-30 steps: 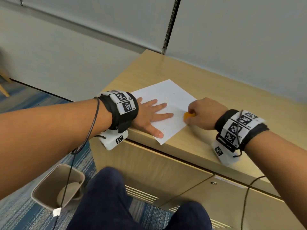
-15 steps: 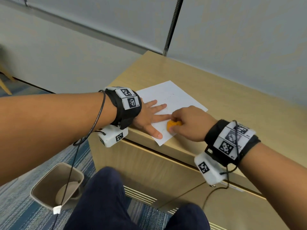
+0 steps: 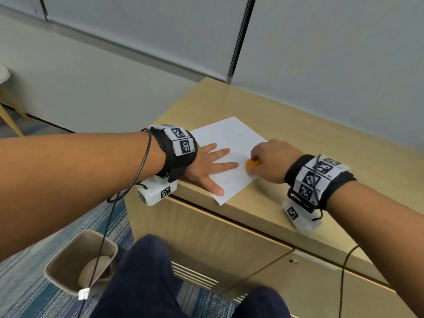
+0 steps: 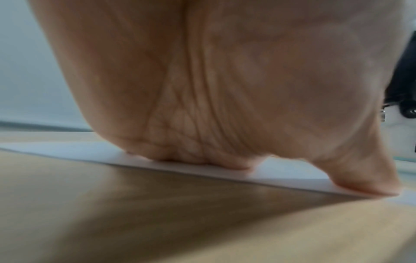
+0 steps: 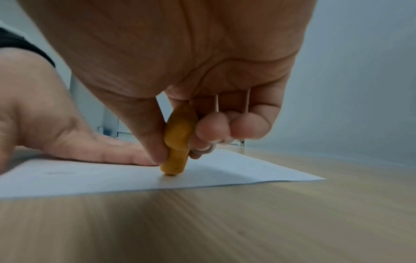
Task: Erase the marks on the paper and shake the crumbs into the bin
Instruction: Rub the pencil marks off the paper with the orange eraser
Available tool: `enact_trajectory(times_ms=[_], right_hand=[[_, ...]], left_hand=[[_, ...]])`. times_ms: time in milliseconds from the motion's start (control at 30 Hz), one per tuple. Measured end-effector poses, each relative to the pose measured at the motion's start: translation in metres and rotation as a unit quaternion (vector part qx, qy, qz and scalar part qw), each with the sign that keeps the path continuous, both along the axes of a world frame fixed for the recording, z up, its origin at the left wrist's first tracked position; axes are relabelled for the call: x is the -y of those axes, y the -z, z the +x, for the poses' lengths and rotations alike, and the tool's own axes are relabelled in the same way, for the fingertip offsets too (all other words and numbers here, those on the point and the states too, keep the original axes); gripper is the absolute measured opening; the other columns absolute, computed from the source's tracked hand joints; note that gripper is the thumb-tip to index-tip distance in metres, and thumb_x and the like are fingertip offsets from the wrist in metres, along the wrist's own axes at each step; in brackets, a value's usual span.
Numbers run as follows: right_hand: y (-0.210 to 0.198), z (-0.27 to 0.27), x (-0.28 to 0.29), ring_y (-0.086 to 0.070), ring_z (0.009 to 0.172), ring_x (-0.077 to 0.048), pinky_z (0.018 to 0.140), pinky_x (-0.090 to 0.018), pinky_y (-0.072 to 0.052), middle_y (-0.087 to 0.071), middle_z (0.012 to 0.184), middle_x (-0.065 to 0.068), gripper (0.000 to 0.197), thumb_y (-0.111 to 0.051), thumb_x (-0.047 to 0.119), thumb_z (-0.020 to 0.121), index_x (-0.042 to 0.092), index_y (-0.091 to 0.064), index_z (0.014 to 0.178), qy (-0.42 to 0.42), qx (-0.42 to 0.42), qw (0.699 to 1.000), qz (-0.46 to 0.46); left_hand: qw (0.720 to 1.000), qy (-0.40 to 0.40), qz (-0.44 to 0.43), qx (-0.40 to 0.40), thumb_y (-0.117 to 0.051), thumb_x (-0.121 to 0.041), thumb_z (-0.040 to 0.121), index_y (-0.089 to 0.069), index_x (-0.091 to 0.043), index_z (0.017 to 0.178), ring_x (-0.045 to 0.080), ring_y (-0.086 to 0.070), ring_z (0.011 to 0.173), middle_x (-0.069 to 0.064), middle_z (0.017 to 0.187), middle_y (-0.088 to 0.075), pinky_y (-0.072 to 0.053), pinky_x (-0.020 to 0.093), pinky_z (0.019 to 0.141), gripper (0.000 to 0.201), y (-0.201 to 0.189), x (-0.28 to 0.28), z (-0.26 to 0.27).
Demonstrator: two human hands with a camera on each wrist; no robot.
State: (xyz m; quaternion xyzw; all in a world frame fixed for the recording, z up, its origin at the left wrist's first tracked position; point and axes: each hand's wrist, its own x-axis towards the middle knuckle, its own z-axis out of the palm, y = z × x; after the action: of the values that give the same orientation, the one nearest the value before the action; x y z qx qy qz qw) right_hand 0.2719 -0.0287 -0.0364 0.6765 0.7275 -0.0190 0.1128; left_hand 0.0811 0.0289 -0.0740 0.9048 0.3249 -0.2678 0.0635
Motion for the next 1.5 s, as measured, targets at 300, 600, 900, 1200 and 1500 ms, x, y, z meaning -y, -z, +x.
enact_trajectory(times_ms=[300, 600, 900, 1200, 1500], right_hand=[[0.001, 0.010, -0.002, -0.059, 0.084, -0.020, 0.070, -0.032, -0.045, -0.065, 0.090, 0.002, 0.023, -0.057, 0.045, 0.092, 0.022, -0.064, 0.091, 0.005, -0.017, 1.000, -0.012], [0.006, 0.004, -0.002, -0.058, 0.085, -0.020, 0.075, -0.034, -0.047, -0.062, 0.088, 0.003, 0.023, -0.060, 0.045, 0.092, 0.022, -0.065, 0.093, -0.009, -0.056, 0.998, -0.031], [0.017, -0.017, 0.007, -0.059, 0.078, -0.019, 0.070, -0.034, -0.047, -0.064, 0.080, 0.004, 0.019, -0.062, 0.042, 0.090, 0.024, -0.063, 0.085, -0.062, -0.108, 0.992, -0.019], [0.002, 0.020, -0.021, -0.055, 0.069, -0.020, 0.064, -0.033, -0.045, -0.060, 0.080, 0.000, 0.028, -0.064, 0.040, 0.095, 0.013, -0.064, 0.094, 0.098, -0.271, 0.956, 0.051], [0.003, 0.088, 0.014, -0.052, 0.054, -0.020, 0.053, -0.030, -0.047, -0.059, 0.071, -0.009, 0.030, -0.067, 0.037, 0.095, 0.009, -0.061, 0.087, 0.247, -0.385, 0.889, 0.009]], left_hand=[[1.000, 0.002, 0.000, 0.007, -0.038, -0.081, 0.084, 0.024, -0.048, 0.148, 0.031, 0.023, 0.149, -0.005, 0.159, 0.034, 0.006, 0.059, 0.115, 0.095, 0.001, -0.001, 0.000], [1.000, 0.007, 0.003, 0.004, -0.036, -0.084, 0.082, 0.027, -0.050, 0.146, 0.030, 0.024, 0.148, -0.007, 0.158, 0.036, 0.002, 0.064, 0.116, 0.096, 0.005, -0.005, -0.001], [1.000, 0.013, 0.005, -0.005, -0.036, -0.083, 0.082, 0.025, -0.046, 0.147, 0.028, 0.025, 0.148, -0.007, 0.157, 0.036, 0.000, 0.066, 0.115, 0.096, 0.003, -0.004, 0.000], [1.000, 0.005, -0.002, 0.000, -0.036, -0.083, 0.081, 0.026, -0.050, 0.146, 0.028, 0.025, 0.148, -0.008, 0.157, 0.036, 0.002, 0.066, 0.115, 0.095, 0.002, -0.004, -0.002], [1.000, 0.014, -0.007, 0.009, -0.035, -0.083, 0.083, 0.024, -0.051, 0.147, 0.026, 0.026, 0.148, -0.010, 0.158, 0.035, 0.005, 0.064, 0.115, 0.092, 0.001, -0.001, -0.005]])
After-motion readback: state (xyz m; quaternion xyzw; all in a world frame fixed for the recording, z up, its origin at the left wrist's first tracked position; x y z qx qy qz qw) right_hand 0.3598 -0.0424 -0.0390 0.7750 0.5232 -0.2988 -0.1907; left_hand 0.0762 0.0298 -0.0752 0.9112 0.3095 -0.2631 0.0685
